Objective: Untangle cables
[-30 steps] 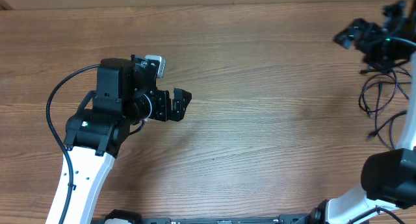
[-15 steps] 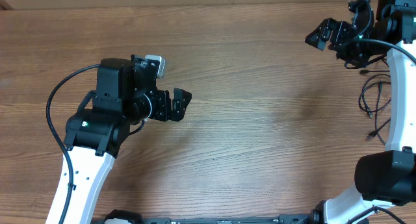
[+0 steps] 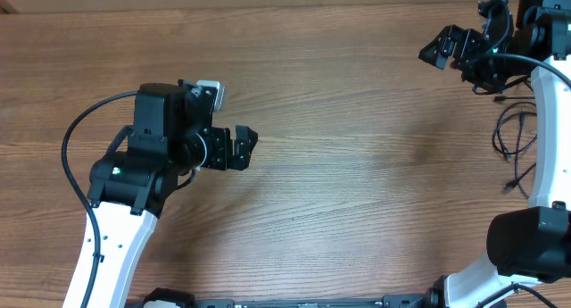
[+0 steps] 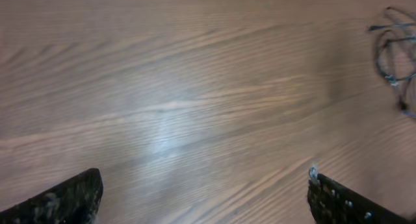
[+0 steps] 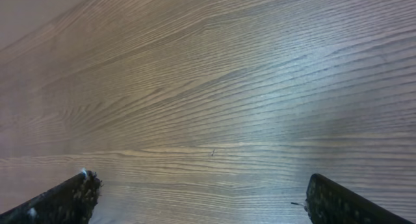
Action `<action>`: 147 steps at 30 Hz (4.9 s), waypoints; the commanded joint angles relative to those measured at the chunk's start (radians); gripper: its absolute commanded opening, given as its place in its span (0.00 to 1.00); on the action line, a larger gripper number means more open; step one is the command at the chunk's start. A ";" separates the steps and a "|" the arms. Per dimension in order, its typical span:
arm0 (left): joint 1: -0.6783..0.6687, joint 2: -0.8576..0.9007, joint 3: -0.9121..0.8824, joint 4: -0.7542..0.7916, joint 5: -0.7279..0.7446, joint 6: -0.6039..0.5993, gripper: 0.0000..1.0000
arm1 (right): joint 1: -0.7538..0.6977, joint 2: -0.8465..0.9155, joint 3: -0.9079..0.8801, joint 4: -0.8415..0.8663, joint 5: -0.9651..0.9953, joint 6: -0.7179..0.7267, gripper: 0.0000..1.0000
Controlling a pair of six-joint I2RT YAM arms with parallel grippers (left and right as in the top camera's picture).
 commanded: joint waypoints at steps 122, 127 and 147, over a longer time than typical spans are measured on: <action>0.173 -1.180 -1.180 0.797 -0.246 0.043 1.00 | 0.121 -1.584 -1.878 1.514 0.182 -0.004 1.00; 0.173 -1.180 -1.180 0.797 -0.246 0.043 1.00 | 0.121 -1.744 -1.934 1.428 0.192 -0.008 1.00; 0.173 -1.180 -1.180 0.797 -0.246 0.043 1.00 | 0.115 -1.806 -1.934 1.278 0.209 -0.007 1.00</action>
